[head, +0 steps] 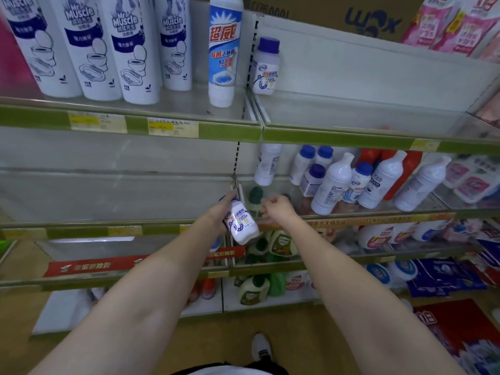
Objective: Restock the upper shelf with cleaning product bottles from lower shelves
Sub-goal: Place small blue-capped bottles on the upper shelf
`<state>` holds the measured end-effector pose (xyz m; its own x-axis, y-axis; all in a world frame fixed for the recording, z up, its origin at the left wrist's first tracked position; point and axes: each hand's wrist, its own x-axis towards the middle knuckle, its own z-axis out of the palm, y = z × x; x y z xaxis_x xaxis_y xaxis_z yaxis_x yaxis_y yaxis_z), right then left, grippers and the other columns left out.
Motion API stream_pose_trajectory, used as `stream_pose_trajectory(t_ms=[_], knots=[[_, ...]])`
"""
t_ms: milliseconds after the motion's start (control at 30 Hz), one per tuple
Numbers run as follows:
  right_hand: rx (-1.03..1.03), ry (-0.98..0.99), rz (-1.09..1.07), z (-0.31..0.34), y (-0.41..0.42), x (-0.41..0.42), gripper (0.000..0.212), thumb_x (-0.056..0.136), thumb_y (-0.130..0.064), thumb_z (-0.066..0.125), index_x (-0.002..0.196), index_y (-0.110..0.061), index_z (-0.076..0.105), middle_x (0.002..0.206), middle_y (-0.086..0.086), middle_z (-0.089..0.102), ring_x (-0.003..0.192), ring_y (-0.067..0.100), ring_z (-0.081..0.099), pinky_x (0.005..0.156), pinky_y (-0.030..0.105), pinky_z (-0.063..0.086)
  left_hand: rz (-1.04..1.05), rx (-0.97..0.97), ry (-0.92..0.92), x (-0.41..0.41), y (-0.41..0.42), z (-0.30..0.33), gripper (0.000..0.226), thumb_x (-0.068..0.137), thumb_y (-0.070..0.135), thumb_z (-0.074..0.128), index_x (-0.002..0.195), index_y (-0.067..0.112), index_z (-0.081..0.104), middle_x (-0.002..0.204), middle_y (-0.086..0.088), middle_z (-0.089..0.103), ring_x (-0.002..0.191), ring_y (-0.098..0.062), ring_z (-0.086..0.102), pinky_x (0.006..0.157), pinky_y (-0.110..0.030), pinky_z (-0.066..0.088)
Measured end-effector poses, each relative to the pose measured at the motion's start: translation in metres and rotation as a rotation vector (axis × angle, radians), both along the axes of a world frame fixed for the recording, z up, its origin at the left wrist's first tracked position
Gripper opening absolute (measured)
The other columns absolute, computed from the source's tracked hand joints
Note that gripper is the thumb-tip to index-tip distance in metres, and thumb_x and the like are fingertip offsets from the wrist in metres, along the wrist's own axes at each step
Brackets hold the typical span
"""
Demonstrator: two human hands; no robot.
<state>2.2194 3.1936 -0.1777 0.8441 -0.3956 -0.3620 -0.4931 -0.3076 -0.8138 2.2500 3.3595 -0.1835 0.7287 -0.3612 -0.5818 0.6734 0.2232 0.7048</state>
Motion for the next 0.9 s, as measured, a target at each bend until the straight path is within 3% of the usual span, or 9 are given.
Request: stream_pose_trajectory(t_ms=[100,233,333,467,567,733,900], knots=[[-0.005,0.011,0.042,0.010,0.007,-0.002,0.013,0.099,-0.032,0.057,0.102,-0.019,0.056,0.106,0.013,0.068,0.095,0.031,0.070,0.087,0.051,0.060,-0.039,0.007,0.034,0.006,0.005,0.004,0.042,0.093,0.049,0.063,0.086,0.009,0.055,0.069,-0.012,0.064,0.068,-0.027,0.064,0.072,-0.043,0.055],[-0.031,0.023,0.084,0.022,0.012,-0.007,0.018,0.102,-0.029,0.055,0.112,-0.015,0.056,0.108,0.012,0.069,0.097,0.029,0.070,0.091,0.047,0.059,-0.065,-0.046,-0.007,0.014,0.007,0.007,0.034,0.087,0.038,0.072,0.098,0.008,0.060,0.085,-0.014,0.069,0.068,-0.028,0.072,0.059,-0.042,0.059],[-0.056,0.018,0.094,0.023,0.011,-0.007,0.017,0.103,-0.029,0.053,0.111,-0.014,0.057,0.107,0.010,0.069,0.098,0.027,0.070,0.092,0.046,0.058,-0.138,0.036,-0.113,0.011,0.010,0.012,0.060,0.070,0.041,0.086,0.113,0.004,0.066,0.093,-0.013,0.075,0.073,-0.025,0.073,0.063,-0.036,0.059],[-0.080,-0.024,0.051,0.023,0.010,-0.001,0.019,0.103,-0.028,0.053,0.110,-0.011,0.060,0.102,0.012,0.071,0.095,0.028,0.070,0.090,0.047,0.059,-0.098,0.109,-0.152,0.012,0.008,0.012,0.066,0.067,0.047,0.089,0.115,0.006,0.068,0.088,-0.012,0.073,0.067,-0.025,0.069,0.061,-0.033,0.059],[-0.081,-0.037,0.051,0.027,0.012,-0.001,0.014,0.104,-0.026,0.051,0.099,-0.015,0.058,0.101,0.012,0.071,0.096,0.027,0.069,0.092,0.043,0.058,-0.088,0.125,-0.156,0.012,0.012,0.013,0.052,0.071,0.046,0.086,0.104,0.010,0.067,0.079,-0.009,0.071,0.064,-0.023,0.067,0.064,-0.034,0.059],[-0.075,-0.066,0.067,0.030,0.014,0.003,0.020,0.104,-0.025,0.053,0.112,-0.010,0.061,0.096,0.008,0.071,0.091,0.024,0.067,0.090,0.043,0.058,-0.027,0.110,-0.182,0.012,0.017,0.022,0.048,0.072,0.043,0.086,0.102,0.011,0.066,0.077,-0.009,0.071,0.065,-0.024,0.068,0.068,-0.037,0.061],[-0.054,-0.112,0.074,0.044,0.014,0.005,0.019,0.104,-0.024,0.052,0.115,-0.009,0.058,0.101,0.009,0.072,0.093,0.024,0.069,0.090,0.043,0.058,-0.028,0.166,-0.261,0.011,0.016,0.041,0.057,0.070,0.046,0.087,0.108,0.010,0.065,0.074,-0.005,0.072,0.060,-0.018,0.067,0.054,-0.025,0.054]])
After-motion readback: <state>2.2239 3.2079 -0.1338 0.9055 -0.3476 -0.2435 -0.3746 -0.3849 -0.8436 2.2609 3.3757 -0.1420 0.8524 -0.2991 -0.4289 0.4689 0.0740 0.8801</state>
